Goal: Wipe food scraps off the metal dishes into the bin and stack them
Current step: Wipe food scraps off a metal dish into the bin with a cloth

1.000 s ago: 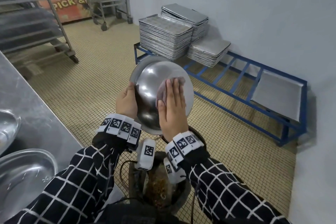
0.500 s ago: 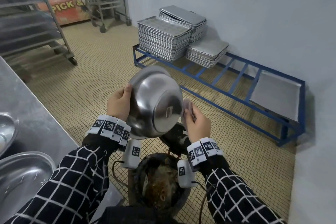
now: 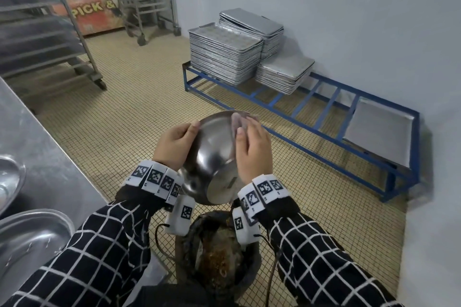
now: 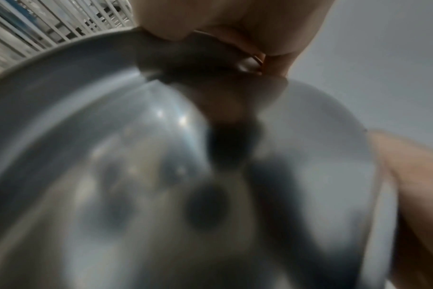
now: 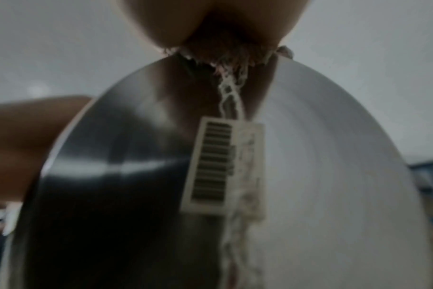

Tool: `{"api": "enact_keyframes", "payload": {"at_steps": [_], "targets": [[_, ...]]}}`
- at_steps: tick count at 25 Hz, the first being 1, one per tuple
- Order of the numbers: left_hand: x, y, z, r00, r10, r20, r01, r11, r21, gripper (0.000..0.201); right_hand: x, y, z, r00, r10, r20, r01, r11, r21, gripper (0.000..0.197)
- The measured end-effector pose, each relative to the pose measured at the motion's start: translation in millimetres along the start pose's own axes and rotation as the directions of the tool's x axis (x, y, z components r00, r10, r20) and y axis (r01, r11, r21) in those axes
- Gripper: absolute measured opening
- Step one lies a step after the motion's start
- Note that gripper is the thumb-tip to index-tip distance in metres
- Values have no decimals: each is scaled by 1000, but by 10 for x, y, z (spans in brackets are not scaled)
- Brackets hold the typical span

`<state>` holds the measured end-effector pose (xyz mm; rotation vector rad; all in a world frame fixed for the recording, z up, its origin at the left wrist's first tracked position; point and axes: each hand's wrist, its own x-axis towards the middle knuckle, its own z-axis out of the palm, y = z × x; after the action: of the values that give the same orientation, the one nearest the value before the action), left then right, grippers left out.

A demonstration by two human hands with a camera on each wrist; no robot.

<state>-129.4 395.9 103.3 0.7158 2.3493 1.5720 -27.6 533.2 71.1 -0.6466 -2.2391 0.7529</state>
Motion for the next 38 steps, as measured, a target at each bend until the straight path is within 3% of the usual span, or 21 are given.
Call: {"api": "enact_keyframes", "payload": {"at_steps": [2,4,8,9,11,14,16,19,21,22,23,25,27,31,33,35,38], "targets": [[14,-29,-19,1000,-10,0,10,1000,15,35,40,130,-70,969,239,57,-245,956,159,43],[36,-51,-11,1000,-24,-10,24,999,28,41,-21,149,-105,954,278,109,-293,943,156,43],[62,-26,88,998,-35,-51,35,999,1,45,-202,-70,68,990,-41,135,61,988,-143,55],[53,2,123,999,-18,-45,18,1000,3,45,-199,-111,115,989,-87,121,112,970,-215,58],[31,53,162,998,48,-32,-46,997,62,44,-102,-132,140,993,-67,101,90,966,-243,60],[21,81,154,998,69,-8,-67,992,105,45,43,-64,46,994,61,88,-49,990,-134,58],[32,38,129,999,47,-5,-47,997,56,44,102,22,-72,968,228,102,-233,972,32,50],[75,-98,88,998,-49,-39,45,996,-77,44,77,247,-291,839,522,157,-543,780,310,40],[98,-179,60,990,-125,-64,111,976,-189,55,2,361,-411,762,603,235,-640,648,412,39],[113,-232,53,986,-153,-59,136,965,-225,61,-39,408,-438,754,604,259,-651,634,417,37],[124,-286,47,986,-163,-47,146,957,-251,59,-75,455,-439,769,586,253,-634,653,413,32],[119,-348,30,988,-154,-3,148,956,-252,36,-106,507,-415,824,533,192,-561,722,405,18],[128,-422,14,993,-104,52,111,979,-168,23,-50,566,-378,884,449,132,-465,807,363,19],[129,-438,13,986,-46,160,54,998,-44,16,177,600,-272,981,140,136,-149,987,56,25],[114,-354,72,975,-11,223,10,1000,6,18,223,521,-192,971,0,239,27,993,-111,28],[92,-267,138,967,29,253,-61,991,119,16,212,395,-125,944,-43,327,136,955,-265,28],[120,-274,153,977,49,209,-101,965,243,26,142,222,-68,944,-109,310,188,953,-237,23]]}}
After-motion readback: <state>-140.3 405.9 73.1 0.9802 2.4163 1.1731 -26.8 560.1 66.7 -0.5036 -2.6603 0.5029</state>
